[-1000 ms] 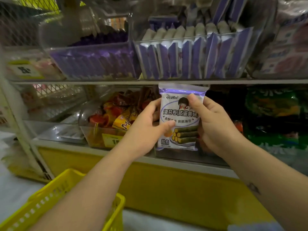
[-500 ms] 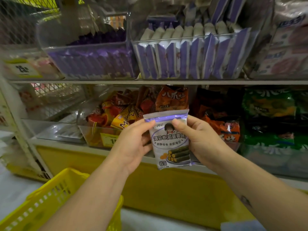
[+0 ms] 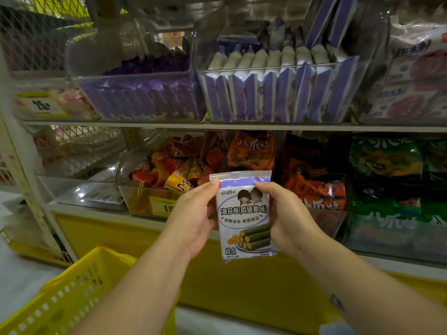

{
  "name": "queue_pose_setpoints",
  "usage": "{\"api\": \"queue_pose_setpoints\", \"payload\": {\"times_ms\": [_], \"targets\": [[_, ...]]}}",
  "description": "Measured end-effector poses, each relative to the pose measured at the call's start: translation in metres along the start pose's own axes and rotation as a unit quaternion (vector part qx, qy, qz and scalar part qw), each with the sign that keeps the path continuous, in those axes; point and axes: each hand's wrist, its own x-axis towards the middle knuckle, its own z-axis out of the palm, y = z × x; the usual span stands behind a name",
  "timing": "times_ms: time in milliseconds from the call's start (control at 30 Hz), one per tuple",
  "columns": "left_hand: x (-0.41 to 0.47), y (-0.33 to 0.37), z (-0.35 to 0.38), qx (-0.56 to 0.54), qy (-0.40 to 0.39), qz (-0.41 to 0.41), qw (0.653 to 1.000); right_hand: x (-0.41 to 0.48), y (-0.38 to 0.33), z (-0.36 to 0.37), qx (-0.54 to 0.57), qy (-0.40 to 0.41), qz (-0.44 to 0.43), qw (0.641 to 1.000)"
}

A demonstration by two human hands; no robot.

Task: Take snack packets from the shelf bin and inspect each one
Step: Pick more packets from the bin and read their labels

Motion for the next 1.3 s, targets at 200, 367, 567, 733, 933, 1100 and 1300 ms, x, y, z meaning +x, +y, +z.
{"api": "queue_pose_setpoints", "payload": {"times_ms": [200, 367, 567, 733, 933, 1100, 1300], "targets": [[-0.001, -0.001, -0.001, 0.000, -0.002, 0.008, 1.000, 0.002, 0.005, 0.000, -0.026, 0.008, -0.026, 0.999], [0.000, -0.002, -0.001, -0.034, -0.004, -0.002, 0.999, 0.004, 0.004, -0.002, 0.014, 0.013, -0.012, 1.000], [0.000, -0.001, -0.001, -0.071, -0.025, -0.017, 0.997, 0.006, -0.002, -0.009, -0.020, -0.007, -0.001, 1.000], [0.002, 0.007, -0.008, -0.097, 0.008, -0.008, 0.995, -0.002, -0.022, -0.021, -0.198, -0.164, 0.069, 0.964], [0.002, 0.012, -0.012, -0.089, -0.059, -0.080, 0.991, -0.008, -0.028, -0.030, -0.175, -0.152, 0.121, 0.965], [-0.003, 0.015, -0.015, -0.061, -0.179, -0.118, 0.975, -0.009, -0.036, -0.028, -0.058, -0.127, 0.158, 0.977], [-0.005, 0.018, -0.018, -0.097, -0.212, -0.135, 0.963, -0.009, -0.034, -0.029, -0.038, -0.139, 0.182, 0.973]]}}
